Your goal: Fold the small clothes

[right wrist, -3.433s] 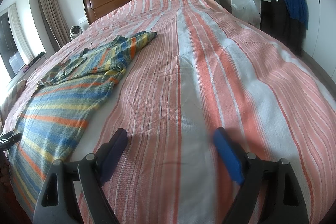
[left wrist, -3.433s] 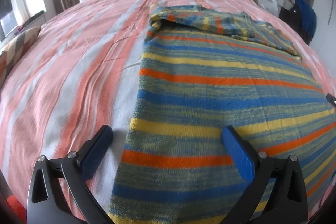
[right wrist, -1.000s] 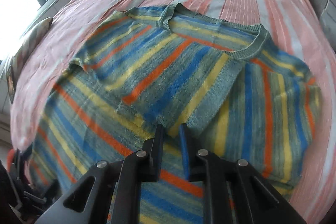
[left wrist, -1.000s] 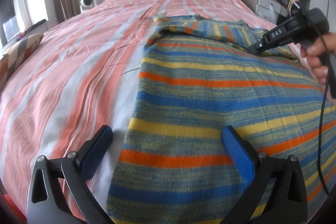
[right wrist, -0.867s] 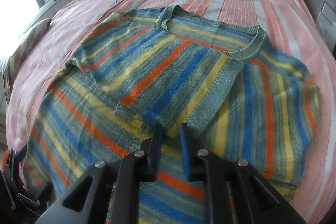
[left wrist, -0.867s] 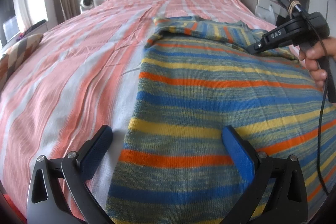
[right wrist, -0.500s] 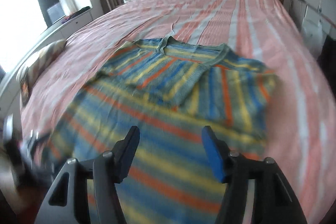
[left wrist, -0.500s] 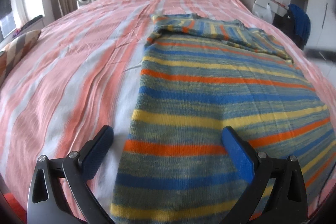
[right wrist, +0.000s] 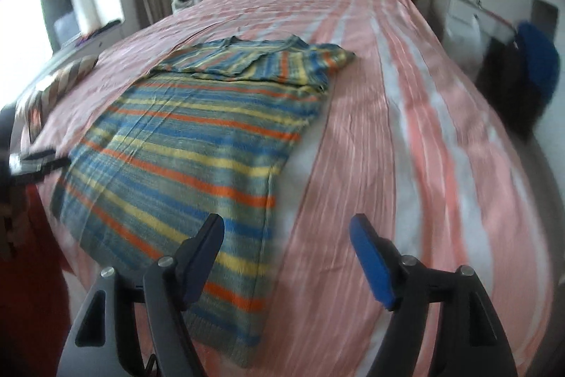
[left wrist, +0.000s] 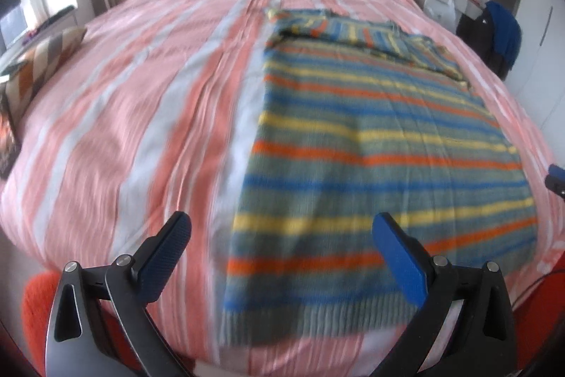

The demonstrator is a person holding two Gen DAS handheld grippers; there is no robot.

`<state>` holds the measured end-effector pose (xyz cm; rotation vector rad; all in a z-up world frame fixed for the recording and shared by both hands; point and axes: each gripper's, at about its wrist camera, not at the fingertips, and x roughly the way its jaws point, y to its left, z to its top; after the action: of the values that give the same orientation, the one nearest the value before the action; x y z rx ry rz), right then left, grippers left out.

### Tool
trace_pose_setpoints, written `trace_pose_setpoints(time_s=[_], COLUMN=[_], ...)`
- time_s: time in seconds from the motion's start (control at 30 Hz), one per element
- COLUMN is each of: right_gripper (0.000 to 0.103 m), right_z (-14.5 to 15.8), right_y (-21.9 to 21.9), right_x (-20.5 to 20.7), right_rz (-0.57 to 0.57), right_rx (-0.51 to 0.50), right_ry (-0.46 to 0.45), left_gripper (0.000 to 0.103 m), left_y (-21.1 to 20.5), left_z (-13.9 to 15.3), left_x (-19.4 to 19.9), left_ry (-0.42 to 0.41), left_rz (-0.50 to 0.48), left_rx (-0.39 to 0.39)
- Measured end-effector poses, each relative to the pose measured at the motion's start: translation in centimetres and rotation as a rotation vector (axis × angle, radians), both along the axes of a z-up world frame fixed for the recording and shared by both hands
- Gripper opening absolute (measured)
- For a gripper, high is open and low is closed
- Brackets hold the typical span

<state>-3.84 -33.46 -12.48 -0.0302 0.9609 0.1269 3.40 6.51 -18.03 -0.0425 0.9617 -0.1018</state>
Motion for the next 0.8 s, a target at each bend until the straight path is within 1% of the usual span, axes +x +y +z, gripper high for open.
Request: trace_pose_setpoints(time_s=[0.1, 0.17, 0.3, 0.4, 0.5, 0.57, 0.63, 0.67, 0.7, 0.8], right_gripper=[0.073, 0.073, 0.073, 0.073, 0.073, 0.073, 0.073, 0.073, 0.073, 0.073], right_z=[-1.0, -0.9, -0.5, -0.6, -0.7, -0.2, 0.6, 0.9, 1.0, 0.2], right_y=[0.0, 0.2, 0.9, 0.8, 0.4, 0.2, -0.1, -0.2, -0.4, -0.6], right_x=[0.1, 0.1, -0.5, -0.9, -1.0, -1.0, -1.3, -1.5, -1.8, -2.5], right_rz=[-0.025, -0.025, -0.001, -0.001, -0.016, -0.013, -0.007, -0.002, 0.012, 0.036], right_rx=[0.036, 0.065, 0.047, 0.036, 0.053, 0.055, 0.022, 0.004, 0.001, 0.061], right_ry=[0.019, 0.012, -0.014, -0.015, -0.001, 0.012, 0.024, 0.036, 0.068, 0.166], left_gripper=[0.102, 0.102, 0.102, 0.102, 0.102, 0.102, 0.102, 0.102, 0.102, 0.102], left_y=[0.9, 2.0, 3.7, 4.4, 4.6, 4.8, 5.3, 5.4, 5.5, 5.0], left_z=[-0.5, -0.3, -0.5, -1.2, -1.4, -1.6, -1.8, -2.0, -2.2, -2.4], left_x=[-0.4, -0.7, -1.0, -0.8, -0.6, -0.6, -0.8, -1.0, -1.1, -1.3], left_ry=[0.045, 0.054, 0.068, 0.098, 0.12, 0.149, 0.168, 0.176, 0.189, 0.207], left_rz=[0.025, 0.054, 0.095, 0.124, 0.116, 0.107, 0.104, 0.105, 0.106, 0.085], left_rx=[-0.016, -0.038, -0.061, -0.079, -0.105, -0.116, -0.127, -0.134, -0.145, -0.156])
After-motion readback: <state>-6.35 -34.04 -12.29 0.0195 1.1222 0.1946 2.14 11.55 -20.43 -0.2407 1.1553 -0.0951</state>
